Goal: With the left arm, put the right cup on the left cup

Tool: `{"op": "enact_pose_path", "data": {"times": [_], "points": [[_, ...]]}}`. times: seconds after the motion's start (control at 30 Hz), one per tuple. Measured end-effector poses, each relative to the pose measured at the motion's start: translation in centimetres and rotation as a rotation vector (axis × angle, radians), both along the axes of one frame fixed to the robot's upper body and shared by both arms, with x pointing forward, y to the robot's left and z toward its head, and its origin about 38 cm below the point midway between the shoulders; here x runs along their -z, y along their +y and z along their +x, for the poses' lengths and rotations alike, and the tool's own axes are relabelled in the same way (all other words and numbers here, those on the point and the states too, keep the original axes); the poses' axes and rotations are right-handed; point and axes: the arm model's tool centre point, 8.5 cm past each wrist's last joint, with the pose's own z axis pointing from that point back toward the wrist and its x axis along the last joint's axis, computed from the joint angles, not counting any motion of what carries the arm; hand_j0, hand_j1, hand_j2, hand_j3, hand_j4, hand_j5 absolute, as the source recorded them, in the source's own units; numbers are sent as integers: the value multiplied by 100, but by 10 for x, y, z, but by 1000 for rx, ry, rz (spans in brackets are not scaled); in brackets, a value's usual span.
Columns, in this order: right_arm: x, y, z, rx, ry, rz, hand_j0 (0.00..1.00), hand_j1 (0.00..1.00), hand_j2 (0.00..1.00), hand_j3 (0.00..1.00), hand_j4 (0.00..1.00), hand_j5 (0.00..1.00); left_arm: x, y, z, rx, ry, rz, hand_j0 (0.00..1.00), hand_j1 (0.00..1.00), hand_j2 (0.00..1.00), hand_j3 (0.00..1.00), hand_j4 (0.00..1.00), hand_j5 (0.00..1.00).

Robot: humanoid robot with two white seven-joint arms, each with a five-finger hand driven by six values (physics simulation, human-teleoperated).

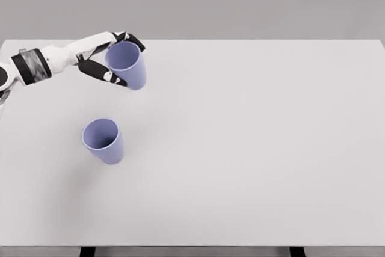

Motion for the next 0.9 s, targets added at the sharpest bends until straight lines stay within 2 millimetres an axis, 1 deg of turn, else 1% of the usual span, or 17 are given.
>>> {"op": "enact_pose_path", "data": {"times": [0.17, 0.3, 0.33, 0.37, 0.63, 0.8, 0.9], "points": [[0, 0, 0, 1, 0, 0, 100, 100, 100, 100, 100, 100, -13, 7, -8, 15, -20, 0, 51, 51, 51, 51, 51, 51], [0, 0, 0, 1, 0, -1, 100, 100, 100, 100, 100, 100, -19, 14, -17, 24, -26, 4, 51, 51, 51, 51, 51, 51], [0, 0, 0, 1, 0, -1, 100, 100, 100, 100, 100, 100, -20, 15, -20, 27, -26, 5, 51, 51, 51, 51, 51, 51], [0, 0, 0, 1, 0, -1, 100, 100, 100, 100, 100, 100, -16, 17, -24, 28, -16, 2, 51, 51, 51, 51, 51, 51], [0, 0, 0, 0, -1, 0, 100, 100, 100, 100, 100, 100, -43, 31, -45, 61, -44, 11, 50, 50, 50, 50, 50, 50], [0, 0, 0, 1, -1, 0, 100, 100, 100, 100, 100, 100, -55, 34, -53, 76, -58, 16, 50, 50, 50, 50, 50, 50], [0, 0, 0, 1, -1, 0, 100, 100, 100, 100, 100, 100, -56, 36, -60, 83, -52, 21, 50, 50, 50, 50, 50, 50]]}}
